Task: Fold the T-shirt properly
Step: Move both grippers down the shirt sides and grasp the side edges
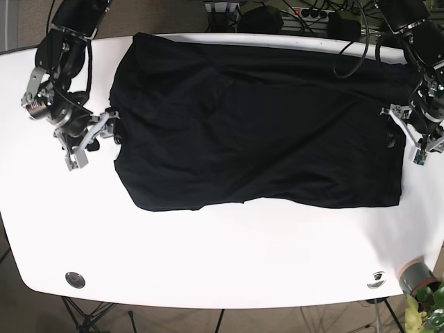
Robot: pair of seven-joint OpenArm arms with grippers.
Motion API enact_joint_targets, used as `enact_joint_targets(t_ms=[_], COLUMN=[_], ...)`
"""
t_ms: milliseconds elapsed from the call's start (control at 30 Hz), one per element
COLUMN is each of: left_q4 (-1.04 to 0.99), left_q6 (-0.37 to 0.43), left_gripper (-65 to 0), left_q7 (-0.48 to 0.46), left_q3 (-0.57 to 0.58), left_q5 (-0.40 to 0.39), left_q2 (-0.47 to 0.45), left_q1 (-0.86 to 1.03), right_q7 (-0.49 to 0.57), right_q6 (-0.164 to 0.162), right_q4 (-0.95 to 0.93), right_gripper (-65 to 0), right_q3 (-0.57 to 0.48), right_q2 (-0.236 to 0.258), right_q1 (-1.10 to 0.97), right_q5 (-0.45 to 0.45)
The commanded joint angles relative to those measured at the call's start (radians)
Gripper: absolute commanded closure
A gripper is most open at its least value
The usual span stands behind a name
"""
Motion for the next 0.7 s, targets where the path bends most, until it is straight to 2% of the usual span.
enact_joint_targets(t_ms=[0, 67, 333, 667], left_q4=[-0.007, -0.027, -0.109, -0.115], left_q6=[0.008, 0.009, 0.202, 0.227], left_gripper=[-40.6, -40.7, -40.8, -40.8], left_q7=[-0.011, -0.013, -0.013, -0.014], left_q3=[-0.011, -0.011, -0.011, -0.012], left_q5=[0.003, 0.003, 0.001, 0.001], left_q2=[-0.024, -0.024, -0.024, 0.003], left_q1=[-0.034, -0.06, -0.135, -0.141], right_q7=[0.014, 0.027, 0.122, 0.327], right_q6=[0.01, 0.01, 0.012, 0.013], right_q4=[-0.048, -0.092, -0.336, -0.704], right_gripper=[-47.4, -47.4, -47.4, -47.4], right_q3=[0.004, 0.002, -0.004, -0.005], right_q2=[0.003, -0.002, 0.001, 0.043], right_q1=[0.081, 0.142, 0.34, 0.489], right_q5=[-0.059, -0.108, -0.237, -0.353])
